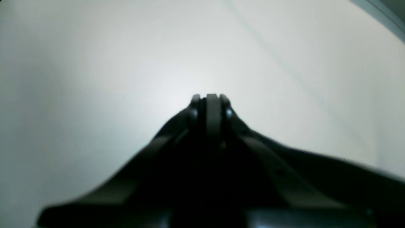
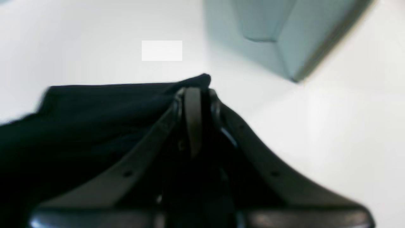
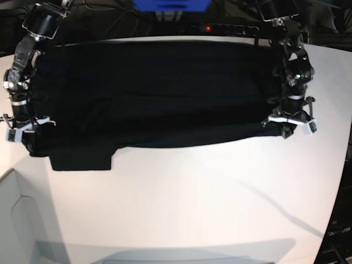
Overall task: Fold the T-shirt properly
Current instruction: 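Fold the hem up over the shirt toward the collar with both grippers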
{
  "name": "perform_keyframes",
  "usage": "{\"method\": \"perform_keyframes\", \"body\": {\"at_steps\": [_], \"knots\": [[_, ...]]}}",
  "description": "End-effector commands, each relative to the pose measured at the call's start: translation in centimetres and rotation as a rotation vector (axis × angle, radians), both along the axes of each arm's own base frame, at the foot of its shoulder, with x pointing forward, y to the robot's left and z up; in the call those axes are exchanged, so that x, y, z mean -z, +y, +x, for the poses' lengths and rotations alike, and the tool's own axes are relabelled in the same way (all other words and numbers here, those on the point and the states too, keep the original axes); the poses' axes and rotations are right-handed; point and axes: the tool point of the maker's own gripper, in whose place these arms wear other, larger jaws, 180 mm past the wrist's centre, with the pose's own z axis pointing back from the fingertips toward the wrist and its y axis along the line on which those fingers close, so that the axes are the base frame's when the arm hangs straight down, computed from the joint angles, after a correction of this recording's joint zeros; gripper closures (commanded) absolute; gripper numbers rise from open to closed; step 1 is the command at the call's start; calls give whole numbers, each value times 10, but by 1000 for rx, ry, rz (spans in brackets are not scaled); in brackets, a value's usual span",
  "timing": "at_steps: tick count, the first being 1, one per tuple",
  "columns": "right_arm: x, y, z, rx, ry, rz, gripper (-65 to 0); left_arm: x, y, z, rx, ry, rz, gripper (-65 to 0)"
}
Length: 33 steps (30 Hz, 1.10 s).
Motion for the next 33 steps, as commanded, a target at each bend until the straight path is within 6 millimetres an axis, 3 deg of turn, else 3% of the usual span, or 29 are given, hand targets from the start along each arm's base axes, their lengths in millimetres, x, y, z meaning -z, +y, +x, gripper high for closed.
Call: {"method": "perform_keyframes", "body": {"at_steps": [1, 7, 20, 33], "knots": [[-17, -7, 2, 6, -59, -15, 0, -16, 9, 2, -12, -50, 36, 0], [9, -10, -28, 15, 24, -16, 0, -7, 24, -17, -51, -12, 47, 0], [42, -8, -71, 11, 142, -19, 0, 8, 17, -30, -50, 28, 28, 0], [50, -9, -79, 14, 174, -16, 0, 13, 16, -32, -50, 42, 20, 0]]}}
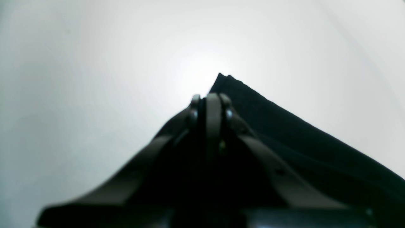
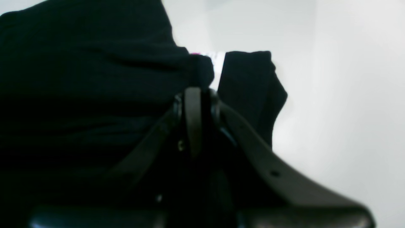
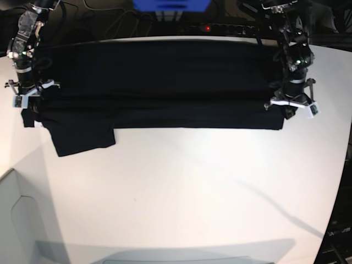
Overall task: Fold the T-shirt properly
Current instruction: 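Fold the hem up over the shirt toward the collar with both grippers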
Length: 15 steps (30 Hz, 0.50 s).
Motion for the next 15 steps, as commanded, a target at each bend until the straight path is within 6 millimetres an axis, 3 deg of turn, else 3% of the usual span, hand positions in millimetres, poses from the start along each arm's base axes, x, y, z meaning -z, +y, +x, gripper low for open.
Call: {"method": "perform_keyframes", "body": {"at_steps": [1, 9, 15], "knots": [[-14, -8, 6, 2, -42, -25, 0, -14, 6, 6, -2, -44, 31, 0], [-12, -8, 0, -4, -29, -32, 0, -8, 7, 3, -6, -28, 27, 0], [-33, 11, -4, -103, -69, -23, 0, 6, 9, -2, -16, 7, 12, 0]]}}
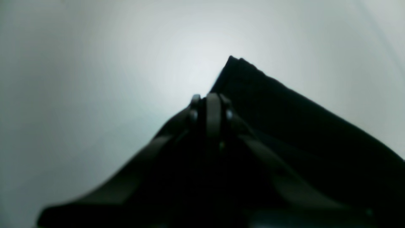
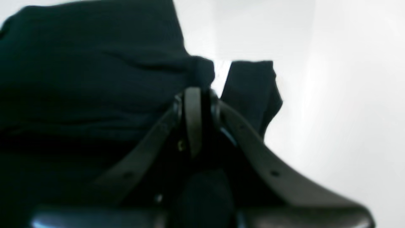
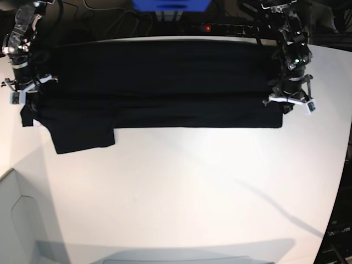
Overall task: Fold the T-shirt properly
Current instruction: 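Fold the hem up over the shirt toward the collar with both grippers, then release the hem and move the right gripper to the sleeve end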
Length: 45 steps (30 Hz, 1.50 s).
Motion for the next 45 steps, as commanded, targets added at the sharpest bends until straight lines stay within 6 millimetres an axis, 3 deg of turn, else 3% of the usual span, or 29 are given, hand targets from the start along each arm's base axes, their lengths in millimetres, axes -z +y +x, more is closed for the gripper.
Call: {"method": "perform_keyframes", "body": {"at_steps": [1, 4, 13, 18, 23, 26, 29, 32, 34, 38, 42, 45], "knots": [[-13, 2, 4, -18, -48, 0, 0, -13, 7, 6, -4, -42, 33, 0], [-13, -3, -1, -2, -43, -4, 0, -13, 8, 7, -4, -44, 34, 0], [26, -11, -25, 43, 60, 48, 0, -15, 11, 9, -3, -48, 42, 0], [31, -16, -27, 41, 81, 45, 0, -15, 10, 8, -4, -46, 41, 0], [23, -18, -25, 42, 62, 30, -183, -14, 10, 7, -4, -42, 39, 0], [0, -26, -24, 67, 5, -3, -307, -12, 9, 6, -4, -39, 37, 0], [-24, -26, -24, 93, -60, -31, -376, -12, 10, 5, -4, -37, 39, 0], [-48, -16, -14, 72, -123, -56, -394, -14, 9, 5, -2, -40, 39, 0], [-60, 0, 7, 32, -175, -46, -394, -11, 9, 1, -1, -30, 41, 0], [-63, 25, 50, -30, -173, -13, -394, -10, 10, -2, -6, -25, 39, 0], [-51, 36, 92, -64, -107, 35, -394, -6, 8, -7, -2, -13, 38, 0], [-31, 38, 115, -56, -52, 100, -394, -6, 10, -9, -8, -11, 40, 0]]}}
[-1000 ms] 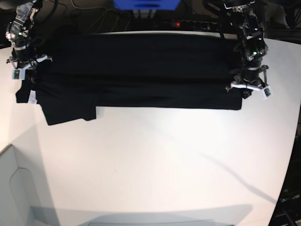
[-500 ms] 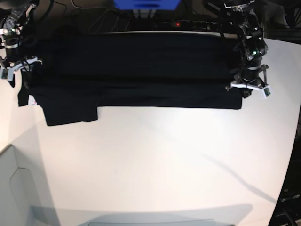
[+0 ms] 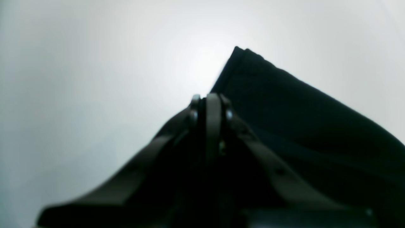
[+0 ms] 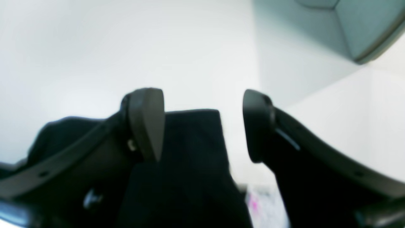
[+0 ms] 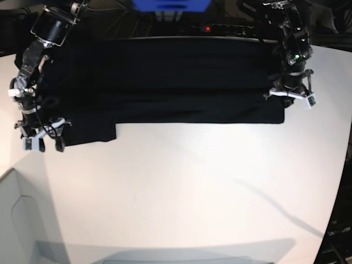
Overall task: Fold the T-shirt properly
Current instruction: 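Release the hem and move the right gripper to the sleeve end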
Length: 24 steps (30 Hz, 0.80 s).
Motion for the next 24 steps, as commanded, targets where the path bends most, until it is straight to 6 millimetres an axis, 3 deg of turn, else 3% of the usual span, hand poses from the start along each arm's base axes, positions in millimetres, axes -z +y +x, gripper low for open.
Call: {"method": "perform_keyframes", "body": {"at_steps": [1, 7, 14, 17, 21, 24], "knots": [[-8, -9, 8, 3, -25, -7, -393, -12, 6, 5, 0, -38, 30, 0], [38, -17, 11, 16, 114, -21, -393, -12, 6, 3, -1, -35, 31, 0], [55, -5, -2, 6, 120, -1, -373, -11, 6, 3, -2, -34, 29, 0], [60, 8, -2, -35, 135, -6, -271, -11, 6, 3, -2, -34, 29, 0], [62, 14, -1, -48, 140, -4, -6, -10, 6, 2, -4, -30, 27, 0], [54, 11, 2, -42, 120, -13, 0, -9, 6, 1, -5, -27, 26, 0]]}}
